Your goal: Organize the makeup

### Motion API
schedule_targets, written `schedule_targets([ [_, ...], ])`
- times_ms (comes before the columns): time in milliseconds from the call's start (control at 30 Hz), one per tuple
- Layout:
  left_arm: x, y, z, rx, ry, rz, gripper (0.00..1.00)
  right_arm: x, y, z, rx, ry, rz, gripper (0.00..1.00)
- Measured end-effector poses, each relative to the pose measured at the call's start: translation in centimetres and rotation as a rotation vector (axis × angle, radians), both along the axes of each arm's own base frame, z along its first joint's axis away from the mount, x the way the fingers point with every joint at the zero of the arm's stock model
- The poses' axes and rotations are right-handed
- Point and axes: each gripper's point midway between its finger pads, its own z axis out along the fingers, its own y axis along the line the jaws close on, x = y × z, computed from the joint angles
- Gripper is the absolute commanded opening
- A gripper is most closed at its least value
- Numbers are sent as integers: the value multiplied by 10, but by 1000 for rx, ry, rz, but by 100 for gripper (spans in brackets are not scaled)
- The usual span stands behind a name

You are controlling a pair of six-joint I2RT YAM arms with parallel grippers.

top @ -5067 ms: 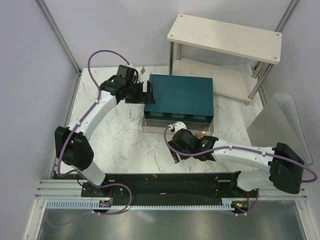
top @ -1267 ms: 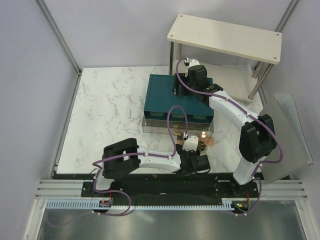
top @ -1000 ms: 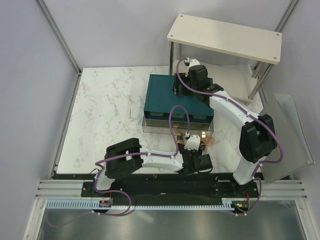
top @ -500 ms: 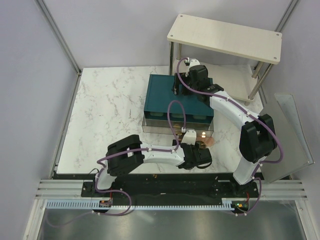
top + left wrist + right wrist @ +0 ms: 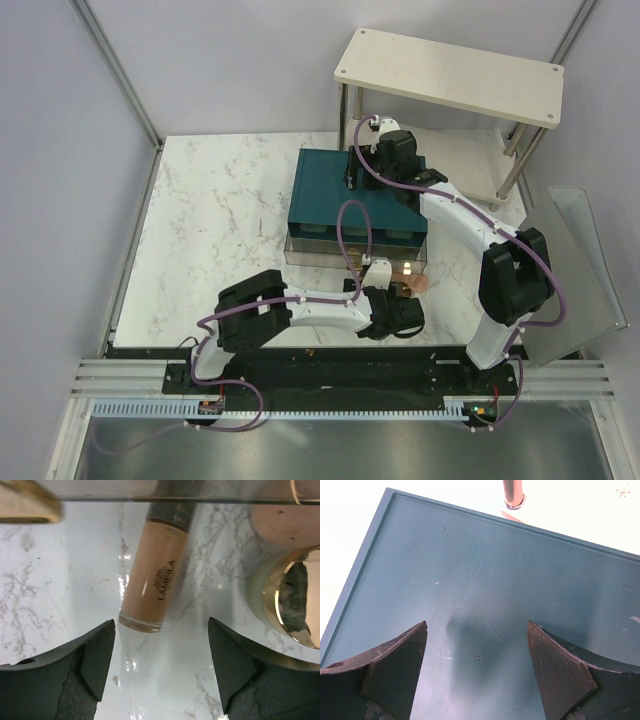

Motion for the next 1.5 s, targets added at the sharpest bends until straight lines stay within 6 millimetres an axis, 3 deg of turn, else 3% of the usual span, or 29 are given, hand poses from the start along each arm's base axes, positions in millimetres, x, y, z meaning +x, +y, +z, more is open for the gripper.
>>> schedule_targets([
  [200, 6, 19, 1, 27, -27, 49, 87, 0, 1, 0, 7, 0, 8, 88],
  [367, 9, 22, 1, 38, -39, 59, 83, 0, 3, 0, 14, -3, 17, 88],
  [600, 15, 15, -1, 44, -66, 44, 48, -1, 4, 0, 19, -7, 21, 88],
  [967, 18, 8, -3, 53, -79, -53, 15, -1, 4, 0, 21, -13, 22, 88],
  [1167, 18, 9, -3, 38, -70, -80, 2, -1, 3, 0, 23, -16, 22, 88],
  [1300, 16, 10, -3, -5, -57, -86, 2, -1, 3, 0, 24, -17, 22, 89],
  [1500, -4, 21, -3, -46, 1, -120, 2, -1, 3, 0, 24, -18, 22, 89],
])
